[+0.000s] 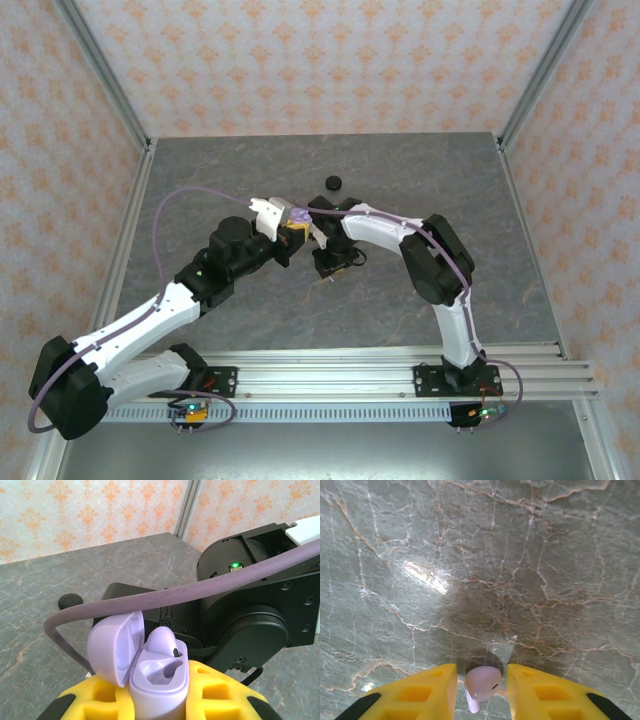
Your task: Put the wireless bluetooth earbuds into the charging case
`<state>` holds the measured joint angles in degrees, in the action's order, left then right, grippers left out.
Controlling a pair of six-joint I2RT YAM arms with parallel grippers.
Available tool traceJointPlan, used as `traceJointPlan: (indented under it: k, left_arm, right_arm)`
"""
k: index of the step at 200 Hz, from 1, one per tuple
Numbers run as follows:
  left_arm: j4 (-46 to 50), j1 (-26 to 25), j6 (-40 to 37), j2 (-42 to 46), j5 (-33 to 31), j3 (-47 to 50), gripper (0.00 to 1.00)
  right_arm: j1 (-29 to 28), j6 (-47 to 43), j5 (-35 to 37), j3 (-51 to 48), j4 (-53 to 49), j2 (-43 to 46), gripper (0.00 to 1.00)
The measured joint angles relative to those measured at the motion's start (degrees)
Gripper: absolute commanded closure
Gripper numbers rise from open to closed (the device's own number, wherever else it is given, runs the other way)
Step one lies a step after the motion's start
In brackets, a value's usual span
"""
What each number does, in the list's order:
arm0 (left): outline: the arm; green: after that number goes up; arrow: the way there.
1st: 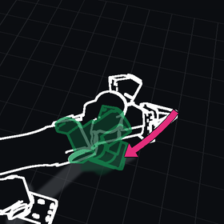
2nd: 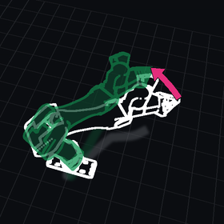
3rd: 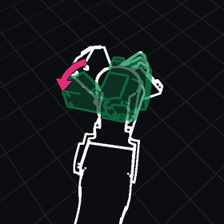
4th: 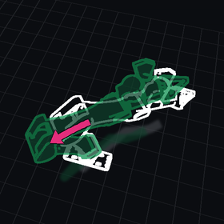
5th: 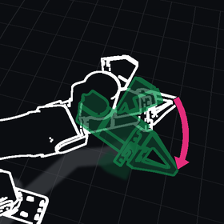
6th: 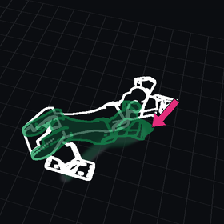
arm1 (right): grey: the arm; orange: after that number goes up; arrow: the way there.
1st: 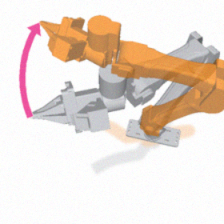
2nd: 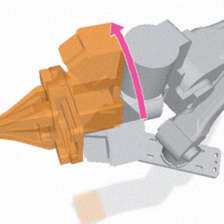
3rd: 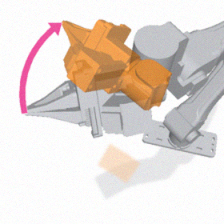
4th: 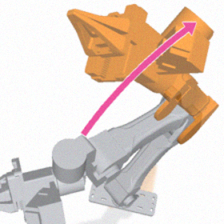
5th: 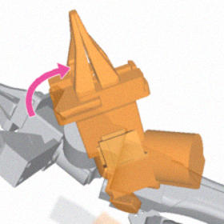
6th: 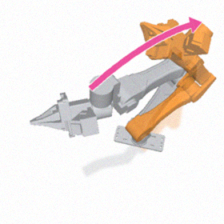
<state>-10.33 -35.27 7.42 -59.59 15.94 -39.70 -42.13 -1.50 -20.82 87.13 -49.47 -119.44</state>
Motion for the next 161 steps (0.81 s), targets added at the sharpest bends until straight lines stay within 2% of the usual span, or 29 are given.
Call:
traceJointPlan:
  k: [59,117,161]
  left_arm:
    - [0.55,0.0,0.0,0.22,-0.61,0.0,0.92]
    - [0.66,0.0,-0.02,0.63,-1.42,0.04,0.92]
    - [0.7,0.0,-0.02,0.63,-1.46,0.04,0.92]
  right_arm:
    - [-0.22,2.71,1.44,0.0,0.17,-0.09,0.77]
    - [-0.02,5.6,1.36,-0.02,0.26,-0.09,0.79]
    - [3.37,9.46,-5.31,-3.93,4.55,2.1,0.8]
